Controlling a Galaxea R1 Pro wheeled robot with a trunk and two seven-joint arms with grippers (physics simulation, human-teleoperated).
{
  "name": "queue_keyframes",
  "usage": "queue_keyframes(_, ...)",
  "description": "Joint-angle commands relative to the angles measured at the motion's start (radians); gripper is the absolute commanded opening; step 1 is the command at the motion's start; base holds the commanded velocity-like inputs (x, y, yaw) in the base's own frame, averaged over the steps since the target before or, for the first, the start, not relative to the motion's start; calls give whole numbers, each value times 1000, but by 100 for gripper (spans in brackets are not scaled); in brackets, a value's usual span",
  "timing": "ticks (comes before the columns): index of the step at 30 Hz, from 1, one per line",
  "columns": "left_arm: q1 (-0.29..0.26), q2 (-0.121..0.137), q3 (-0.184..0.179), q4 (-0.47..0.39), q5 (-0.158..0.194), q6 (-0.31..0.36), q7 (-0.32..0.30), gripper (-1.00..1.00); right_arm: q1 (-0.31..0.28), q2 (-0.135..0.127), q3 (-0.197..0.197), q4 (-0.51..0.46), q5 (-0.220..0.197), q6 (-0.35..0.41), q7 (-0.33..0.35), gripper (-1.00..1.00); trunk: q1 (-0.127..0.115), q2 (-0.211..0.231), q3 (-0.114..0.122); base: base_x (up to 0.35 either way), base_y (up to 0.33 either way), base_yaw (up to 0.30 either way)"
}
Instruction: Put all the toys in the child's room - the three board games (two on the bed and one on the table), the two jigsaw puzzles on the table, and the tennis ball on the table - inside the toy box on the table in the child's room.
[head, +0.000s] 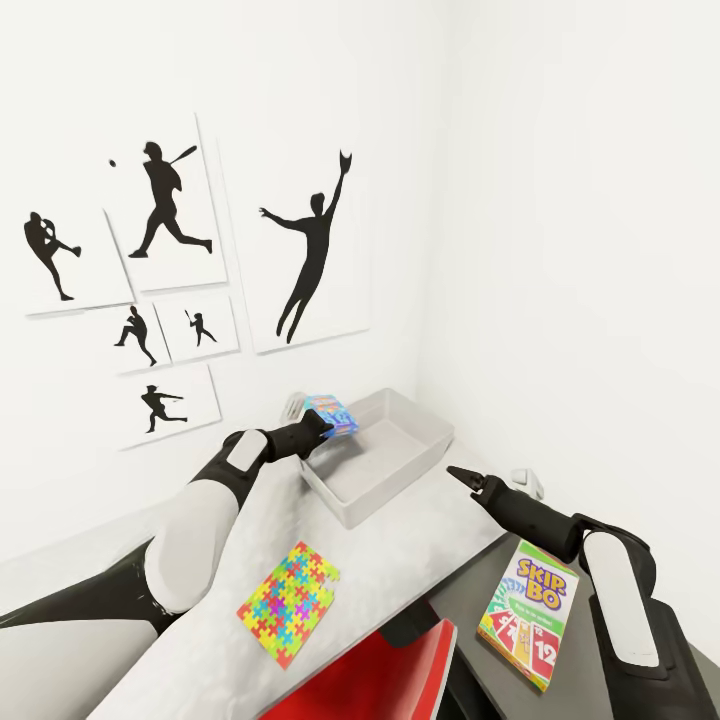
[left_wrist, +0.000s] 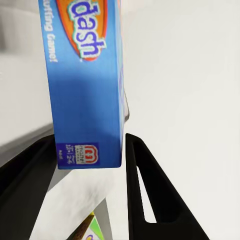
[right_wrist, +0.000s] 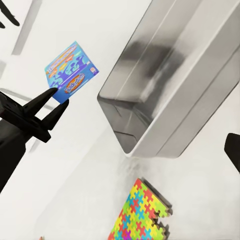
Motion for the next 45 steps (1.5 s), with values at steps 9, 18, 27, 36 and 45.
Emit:
queue_keyframes(9, -2, -1, 5, 4, -2, 5, -1, -100, -1, 0, -2, 1, 10, 7, 6, 100, 1, -2, -14, 0, 0, 0)
queue_keyframes(18, -2, -1, 4, 6, -1, 5, -1, -100, -1, 2, -2, 4, 9, 6, 3, 100, 1, -2, -29, 0, 0, 0)
queue_keyframes(27, -2, -1, 3, 28, -1, -2, -1, -100, -1, 2, -3, 7, 9, 6, 3, 100, 1, -2, -44, 0, 0, 0)
queue_keyframes(36, -2, -1, 2, 56, -2, -6, -1, -100, -1, 2, -2, 7, 9, 5, 3, 100, 1, -2, -59, 0, 0, 0)
queue_keyframes(45, -2, -1, 1, 58, -2, -6, -1, -100, -1, 2, 2, 7, 9, 4, 1, 100, 1, -2, -74, 0, 0, 0)
